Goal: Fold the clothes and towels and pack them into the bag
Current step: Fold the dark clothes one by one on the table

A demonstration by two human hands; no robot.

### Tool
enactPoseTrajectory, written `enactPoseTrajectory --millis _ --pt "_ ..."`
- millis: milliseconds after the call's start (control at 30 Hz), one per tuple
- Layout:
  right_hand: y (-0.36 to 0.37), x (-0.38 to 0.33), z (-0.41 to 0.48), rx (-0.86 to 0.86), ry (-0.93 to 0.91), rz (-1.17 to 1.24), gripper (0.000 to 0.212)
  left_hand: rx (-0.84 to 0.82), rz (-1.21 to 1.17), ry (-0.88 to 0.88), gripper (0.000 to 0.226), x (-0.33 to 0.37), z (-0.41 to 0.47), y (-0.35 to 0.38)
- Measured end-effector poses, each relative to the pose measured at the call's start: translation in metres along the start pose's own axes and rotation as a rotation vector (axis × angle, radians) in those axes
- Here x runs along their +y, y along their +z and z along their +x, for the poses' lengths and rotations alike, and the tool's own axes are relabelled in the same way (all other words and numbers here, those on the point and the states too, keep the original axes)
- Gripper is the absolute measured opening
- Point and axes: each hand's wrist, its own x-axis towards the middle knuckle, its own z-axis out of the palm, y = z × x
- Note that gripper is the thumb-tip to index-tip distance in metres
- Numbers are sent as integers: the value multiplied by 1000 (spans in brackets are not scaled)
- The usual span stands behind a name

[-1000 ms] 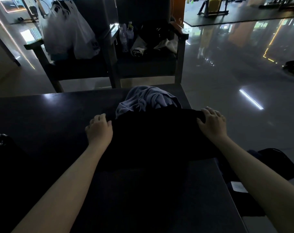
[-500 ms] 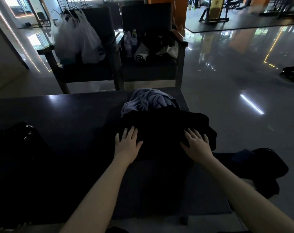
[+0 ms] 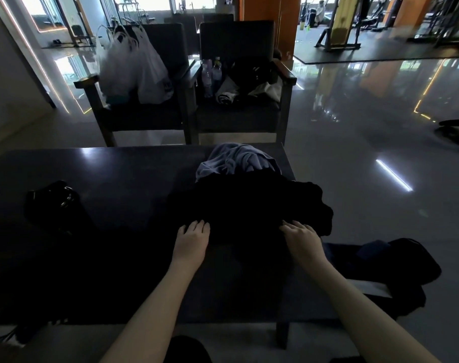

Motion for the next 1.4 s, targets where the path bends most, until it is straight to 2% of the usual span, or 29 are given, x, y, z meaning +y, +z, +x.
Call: enactPoseTrajectory --millis 67,167,267,367,433,533,633,700,767,833,900,967,1000,1067,1133,1200,1300,1400 --pt "-1 1 -8 5 -18 5 33 36 21 7 54 1 -10 1" --pt "-6 -1 -26 9 -52 -26 15 75 -16 -5 54 5 -26 3" --pt "-11 -3 -46 -19 -34 -25 32 59 -56 -23 52 16 -45 1" --pt "-10 -7 -74 -14 -19 -54 37 36 -63 -42 53 26 -65 -4" --pt "-14 -10 -91 -26 -12 -75 32 17 -64 -44 53 30 -78 -6" --pt "-22 -15 -111 7 6 -82 11 -35 -68 -54 54 35 -95 -11" --pt "-31 -25 -116 -103 75 -110 22 -157 -143 -67 58 41 -105 -19" --pt "-36 -32 -112 -213 117 -73 40 -164 -253 -115 58 45 -110 -24" --pt "-41 -42 -104 -267 111 1 56 -7 -351 -219 52 49 -117 -30" --pt "-41 -53 -94 -284 63 72 62 163 -407 -389 38 54 -126 -37" --pt "-37 -61 -87 -355 32 85 58 116 -580 -606 35 53 -130 -42" --pt "-30 -63 -87 -415 35 85 56 -48 -833 -813 44 48 -125 -43" --pt "-27 -63 -88 -417 43 96 55 -115 -994 -900 47 46 -120 -45" --pt "-24 -60 -89 -404 53 118 54 -117 -1348 -1040 48 44 -112 -48" --pt "-23 -58 -90 -403 54 126 53 -34 -1602 -1137 41 48 -106 -56" --pt "-25 -58 -90 -409 56 137 53 58 -1746 -1239 40 51 -100 -62" --pt "-27 -58 -90 -427 57 155 52 120 -1799 -1318 37 52 -90 -66" --pt "-30 -59 -90 -445 54 162 51 113 -1870 -1294 28 49 -77 -74"
